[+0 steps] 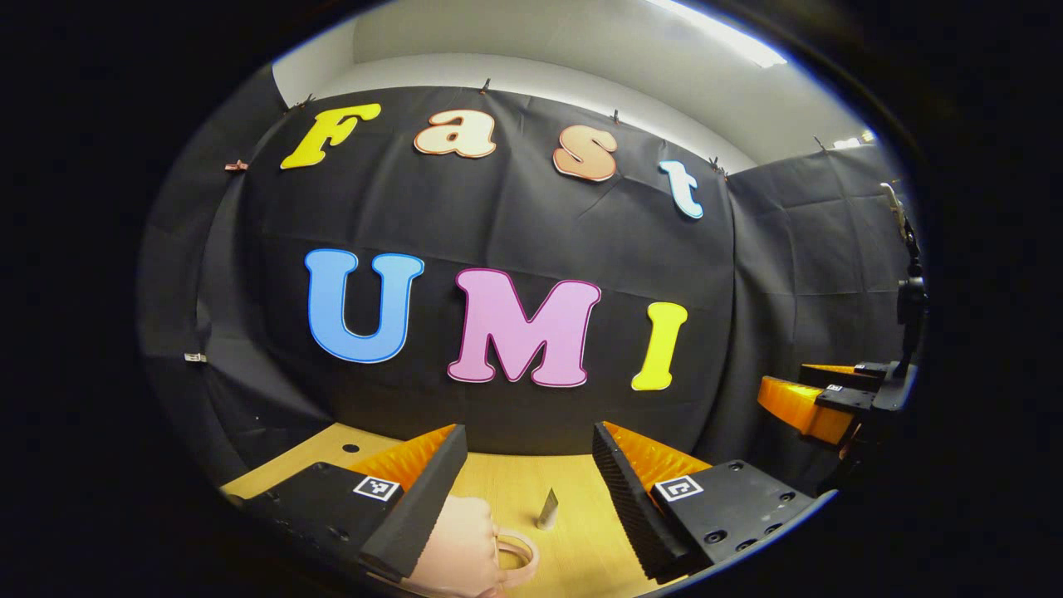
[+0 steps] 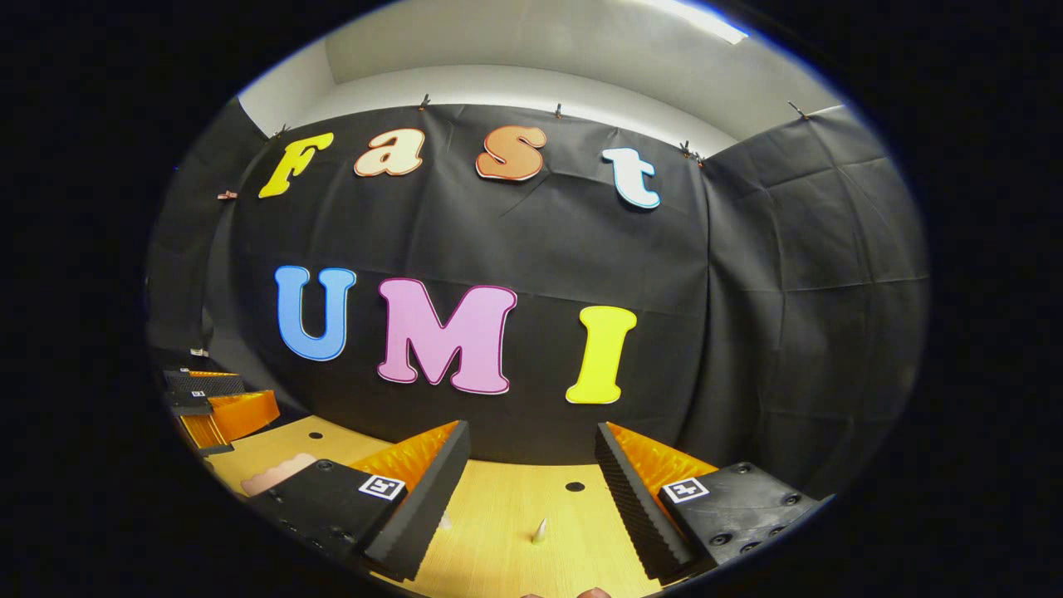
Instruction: First open the suitcase, pack the skin care products into it, and then close the suitcase.
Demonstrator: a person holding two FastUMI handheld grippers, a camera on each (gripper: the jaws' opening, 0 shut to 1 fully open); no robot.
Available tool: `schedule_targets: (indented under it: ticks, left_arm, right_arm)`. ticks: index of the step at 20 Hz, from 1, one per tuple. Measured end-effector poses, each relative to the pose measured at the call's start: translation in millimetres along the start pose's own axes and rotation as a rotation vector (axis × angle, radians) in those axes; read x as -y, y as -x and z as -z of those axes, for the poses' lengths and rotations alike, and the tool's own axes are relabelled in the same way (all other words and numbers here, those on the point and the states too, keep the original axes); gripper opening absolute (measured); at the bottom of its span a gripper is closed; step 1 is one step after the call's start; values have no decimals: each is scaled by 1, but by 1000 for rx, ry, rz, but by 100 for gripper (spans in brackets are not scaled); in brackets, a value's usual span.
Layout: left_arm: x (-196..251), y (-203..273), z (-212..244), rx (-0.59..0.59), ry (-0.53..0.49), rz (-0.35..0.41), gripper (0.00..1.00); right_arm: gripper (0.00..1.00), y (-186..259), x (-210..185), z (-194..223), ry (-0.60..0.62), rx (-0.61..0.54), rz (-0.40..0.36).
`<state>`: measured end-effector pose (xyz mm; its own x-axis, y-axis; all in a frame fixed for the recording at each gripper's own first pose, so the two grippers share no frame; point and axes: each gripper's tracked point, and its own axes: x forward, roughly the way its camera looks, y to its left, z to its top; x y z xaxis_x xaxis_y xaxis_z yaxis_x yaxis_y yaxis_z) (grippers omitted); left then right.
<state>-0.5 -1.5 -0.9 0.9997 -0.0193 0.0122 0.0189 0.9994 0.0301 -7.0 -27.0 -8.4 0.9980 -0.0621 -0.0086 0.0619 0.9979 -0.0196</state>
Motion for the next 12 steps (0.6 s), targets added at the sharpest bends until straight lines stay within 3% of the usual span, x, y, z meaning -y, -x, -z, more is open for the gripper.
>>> schedule_targets:
  ticks: [8, 12]
  left_arm:
    - [-4, -1, 43, -136, 49, 44, 95]
    - [7, -20, 102, -304, 86, 81, 96]
  right_arm:
    - [96, 3, 7, 9, -10, -6, 33]
    - [94, 10, 19, 17, 16, -5, 27]
